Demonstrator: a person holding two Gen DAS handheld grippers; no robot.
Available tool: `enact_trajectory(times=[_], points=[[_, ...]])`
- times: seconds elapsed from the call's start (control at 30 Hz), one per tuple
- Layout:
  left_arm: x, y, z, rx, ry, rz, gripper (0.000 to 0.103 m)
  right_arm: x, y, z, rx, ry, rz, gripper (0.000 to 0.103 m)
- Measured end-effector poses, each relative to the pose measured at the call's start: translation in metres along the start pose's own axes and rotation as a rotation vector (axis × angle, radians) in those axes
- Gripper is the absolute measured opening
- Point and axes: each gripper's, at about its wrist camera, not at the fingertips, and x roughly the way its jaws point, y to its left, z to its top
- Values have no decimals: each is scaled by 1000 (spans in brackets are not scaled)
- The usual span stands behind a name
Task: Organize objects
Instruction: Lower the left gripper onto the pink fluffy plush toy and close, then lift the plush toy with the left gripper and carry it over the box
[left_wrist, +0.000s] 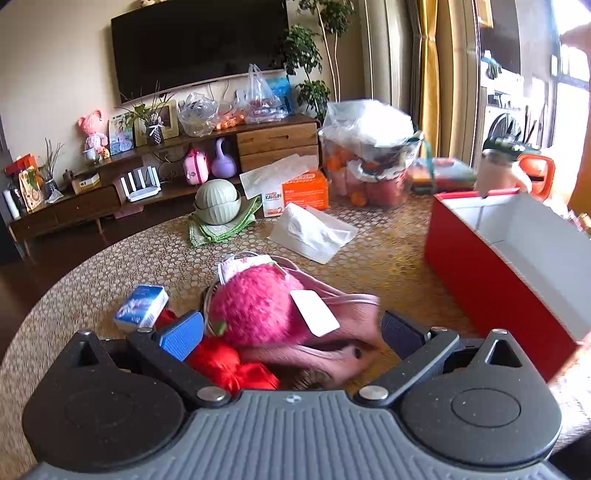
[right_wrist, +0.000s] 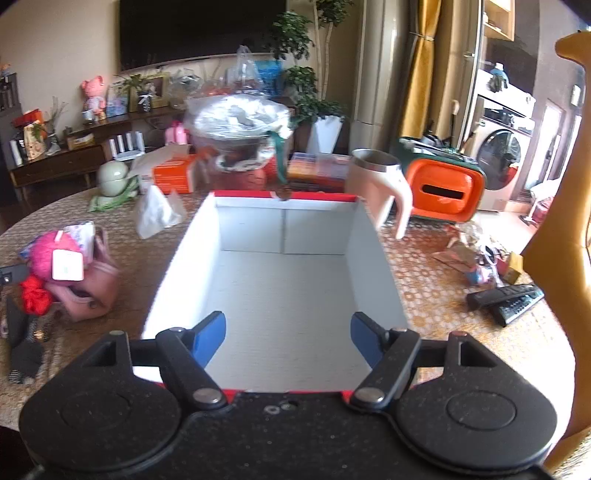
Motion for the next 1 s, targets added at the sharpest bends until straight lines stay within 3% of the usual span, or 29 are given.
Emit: enact_trajectory(times=[0.27, 0.63, 0.7, 0.77, 0.9, 1.0], points=[[56, 15, 13, 64, 58, 41, 103, 30, -44, 8, 7, 63, -113, 74], [97, 20, 14, 101, 118, 33, 103, 67, -70, 7, 59, 191, -136, 71], [101, 20, 12, 102, 124, 33, 103, 69, -68, 4, 49, 199, -136, 68], [103, 22, 12, 91, 126, 28, 103, 71, -68, 3, 47, 214, -123, 53], [106, 26, 12, 64, 137, 14, 103, 73, -68, 0, 49, 229, -125, 50], [108, 28, 11, 48, 142, -2, 99, 73, -66, -1, 44, 233, -123, 41]])
